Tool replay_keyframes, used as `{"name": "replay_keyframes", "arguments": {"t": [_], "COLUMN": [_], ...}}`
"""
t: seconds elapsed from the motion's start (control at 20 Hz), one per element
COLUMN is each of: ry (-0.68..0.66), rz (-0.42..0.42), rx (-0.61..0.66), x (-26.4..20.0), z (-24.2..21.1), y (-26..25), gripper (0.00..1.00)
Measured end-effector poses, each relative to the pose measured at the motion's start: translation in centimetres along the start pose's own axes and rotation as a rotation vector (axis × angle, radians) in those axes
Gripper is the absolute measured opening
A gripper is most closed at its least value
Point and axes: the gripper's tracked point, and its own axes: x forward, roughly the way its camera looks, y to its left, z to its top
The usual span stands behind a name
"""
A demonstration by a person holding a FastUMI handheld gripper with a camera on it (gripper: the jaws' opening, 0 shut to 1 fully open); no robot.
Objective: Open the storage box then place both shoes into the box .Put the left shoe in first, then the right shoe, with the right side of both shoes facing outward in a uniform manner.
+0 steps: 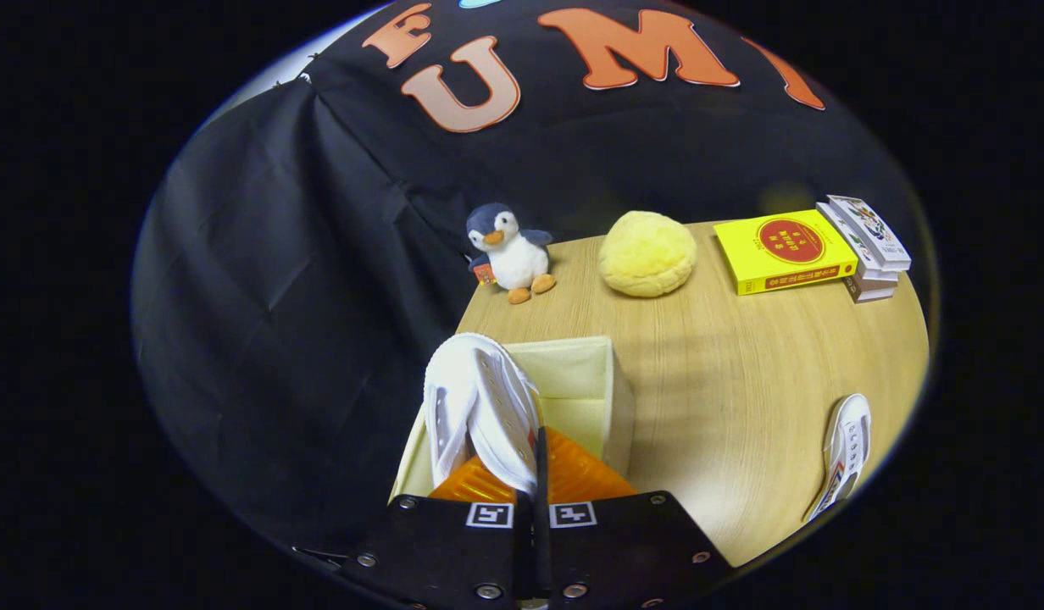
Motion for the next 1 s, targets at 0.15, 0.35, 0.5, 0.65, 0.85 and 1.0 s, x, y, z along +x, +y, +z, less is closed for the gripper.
{"name": "replay_keyframes", "arguments": {"t": [0.15,0.35,0.5,0.65,0.85,1.0], "ry": [0.039,0.081,0.130,0.159,0.211,0.228], "rz": [-0.034,-0.105,-0.171,-0.208,-0.262,-0.280], "rx": [0.025,0.067,0.093,0.156,0.220,0.278], "x": [2.0,4.4,5.9,7.2,8.9,10.0], "z": [-1.3,-2.7,-4.0,-5.2,-7.1,-8.3], "y": [1.0,0.9,0.4,0.6,0.9,0.8], "gripper": [0.01,0.02,0.02,0.03,0.03,0.03]}}
